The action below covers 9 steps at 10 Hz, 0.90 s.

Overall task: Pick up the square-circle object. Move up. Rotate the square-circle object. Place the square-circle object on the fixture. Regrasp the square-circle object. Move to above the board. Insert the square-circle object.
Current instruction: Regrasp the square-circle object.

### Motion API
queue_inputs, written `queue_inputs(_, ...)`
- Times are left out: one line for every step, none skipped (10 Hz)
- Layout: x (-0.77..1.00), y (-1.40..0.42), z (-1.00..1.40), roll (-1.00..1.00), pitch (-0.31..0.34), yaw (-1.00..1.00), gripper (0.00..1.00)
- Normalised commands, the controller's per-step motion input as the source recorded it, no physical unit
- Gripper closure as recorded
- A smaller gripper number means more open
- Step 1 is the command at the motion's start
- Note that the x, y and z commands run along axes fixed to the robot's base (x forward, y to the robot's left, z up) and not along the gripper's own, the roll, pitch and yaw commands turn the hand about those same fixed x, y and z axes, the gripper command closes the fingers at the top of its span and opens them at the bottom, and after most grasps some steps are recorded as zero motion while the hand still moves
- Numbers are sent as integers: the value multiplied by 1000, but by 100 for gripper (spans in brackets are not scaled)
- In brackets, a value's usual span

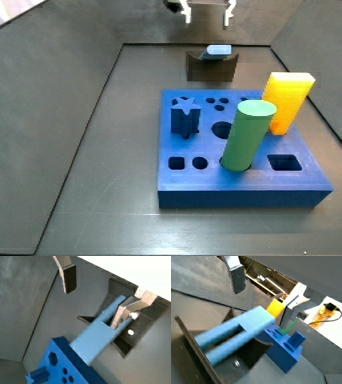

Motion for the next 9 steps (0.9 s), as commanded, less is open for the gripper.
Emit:
queue_inputs(-1000,-10,-18,-20,-111,0,0)
queue_inputs(-1000,-7,-21,-5,-118,6,0)
queue_inputs(-1000,-10,-16,25,-130,25,0)
queue_inputs(-1000,-17,-5,46,-138,40,0)
queue_inputs(-984,-23,0,65,-141,51,0)
queue_inputs(-800,-26,5,84,-140,67,0)
queue_inputs(-661,-28,11,92,-134,76,0)
queue_inputs(-314,-1000,-181,1000,-11,-907,0)
queue_inputs(-190,-1000,-161,1000,-19,-901,0)
